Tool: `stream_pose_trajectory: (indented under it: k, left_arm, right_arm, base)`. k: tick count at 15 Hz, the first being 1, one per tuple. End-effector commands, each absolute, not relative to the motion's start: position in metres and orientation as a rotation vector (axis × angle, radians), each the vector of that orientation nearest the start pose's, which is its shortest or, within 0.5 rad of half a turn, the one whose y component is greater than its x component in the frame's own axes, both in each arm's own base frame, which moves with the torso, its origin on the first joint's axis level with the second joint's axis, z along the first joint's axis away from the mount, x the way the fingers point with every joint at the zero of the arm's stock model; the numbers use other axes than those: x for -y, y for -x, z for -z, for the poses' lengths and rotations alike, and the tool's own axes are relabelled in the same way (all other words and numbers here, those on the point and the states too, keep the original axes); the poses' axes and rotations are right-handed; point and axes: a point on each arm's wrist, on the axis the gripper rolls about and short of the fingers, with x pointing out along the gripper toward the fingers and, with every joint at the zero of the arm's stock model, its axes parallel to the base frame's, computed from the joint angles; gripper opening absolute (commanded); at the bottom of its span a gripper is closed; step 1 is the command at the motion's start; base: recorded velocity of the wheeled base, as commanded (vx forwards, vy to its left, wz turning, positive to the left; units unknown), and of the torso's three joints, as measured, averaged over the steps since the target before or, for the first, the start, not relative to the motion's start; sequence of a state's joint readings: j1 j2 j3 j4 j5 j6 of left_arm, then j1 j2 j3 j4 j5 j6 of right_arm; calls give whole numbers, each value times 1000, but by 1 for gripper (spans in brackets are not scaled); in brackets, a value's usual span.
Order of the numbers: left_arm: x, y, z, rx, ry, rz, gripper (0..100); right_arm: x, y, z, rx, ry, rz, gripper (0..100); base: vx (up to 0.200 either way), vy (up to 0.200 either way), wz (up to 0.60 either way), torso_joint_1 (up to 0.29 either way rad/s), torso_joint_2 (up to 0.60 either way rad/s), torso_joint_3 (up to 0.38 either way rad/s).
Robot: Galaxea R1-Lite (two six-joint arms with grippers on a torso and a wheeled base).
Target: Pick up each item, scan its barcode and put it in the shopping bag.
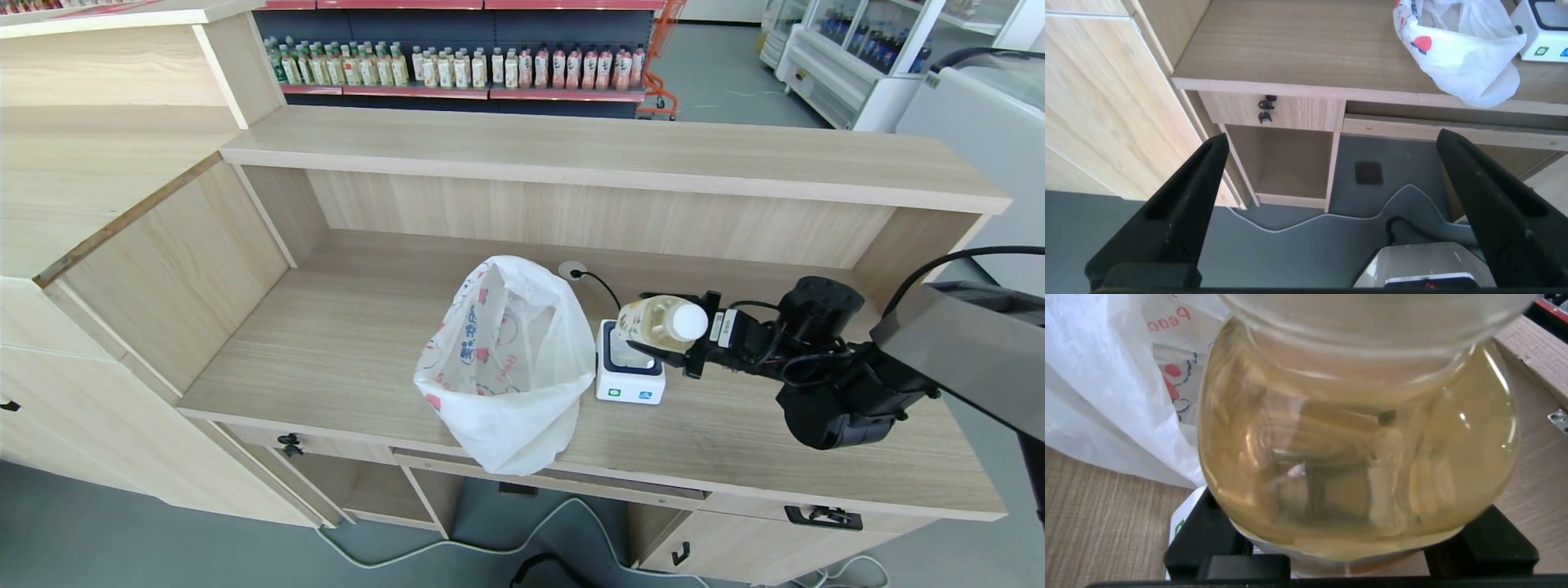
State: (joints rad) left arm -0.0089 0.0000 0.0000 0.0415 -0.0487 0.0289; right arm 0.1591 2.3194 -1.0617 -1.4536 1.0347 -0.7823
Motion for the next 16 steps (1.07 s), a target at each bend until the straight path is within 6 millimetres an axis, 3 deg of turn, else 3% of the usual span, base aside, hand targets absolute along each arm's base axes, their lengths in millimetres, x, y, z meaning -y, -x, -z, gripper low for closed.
stream_pose_trajectory:
  k: [1, 16]
  left_arm:
    - [1, 23, -71, -42, -28, 59, 100]
    - [1, 23, -71, -42, -28, 59, 100]
  right_arm:
    - [-89, -412, -91, 644, 767, -1066, 0]
    - [-96, -425, -78, 652, 770, -1069, 0]
  base:
    - [0, 0, 0, 0, 0, 0]
    - [0, 0, 0, 0, 0, 0]
